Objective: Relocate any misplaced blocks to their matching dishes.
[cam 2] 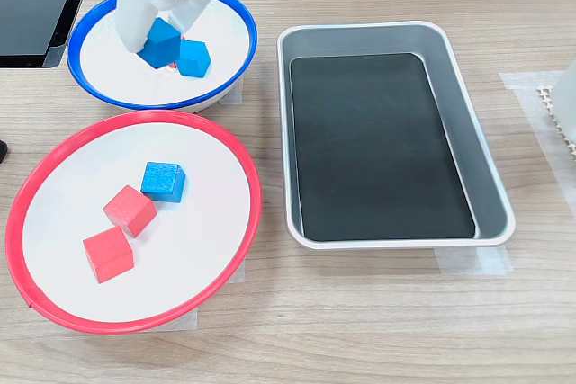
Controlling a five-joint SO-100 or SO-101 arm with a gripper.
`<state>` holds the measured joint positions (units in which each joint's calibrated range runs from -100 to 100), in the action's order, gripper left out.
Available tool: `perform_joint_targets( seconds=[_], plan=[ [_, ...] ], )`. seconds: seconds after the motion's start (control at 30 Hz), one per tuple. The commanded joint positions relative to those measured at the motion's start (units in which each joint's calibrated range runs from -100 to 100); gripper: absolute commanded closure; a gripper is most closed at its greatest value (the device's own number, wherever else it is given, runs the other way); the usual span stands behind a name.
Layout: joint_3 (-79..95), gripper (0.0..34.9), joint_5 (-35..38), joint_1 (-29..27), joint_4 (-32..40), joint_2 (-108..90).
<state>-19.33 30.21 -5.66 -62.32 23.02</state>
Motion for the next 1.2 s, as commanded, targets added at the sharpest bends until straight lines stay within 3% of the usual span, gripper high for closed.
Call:
perform_joint_targets(
  seconds=[0.0, 0.63, 0.83, 0.93, 1.17],
  plan=[
    [2.71, 34.6, 3.17, -1.07, 1.11, -1.91],
    [5.81, 34.4, 14.02, -3.70, 2.43, 3.46],
    [5.90, 22.0, 14.36, -4.08, 2.35, 4.06],
    [5.72, 19.4, 15.04, -3.89, 2.27, 4.06],
    [4.17, 18.6, 14.95, -3.14, 4.33, 3.46]
  ],
)
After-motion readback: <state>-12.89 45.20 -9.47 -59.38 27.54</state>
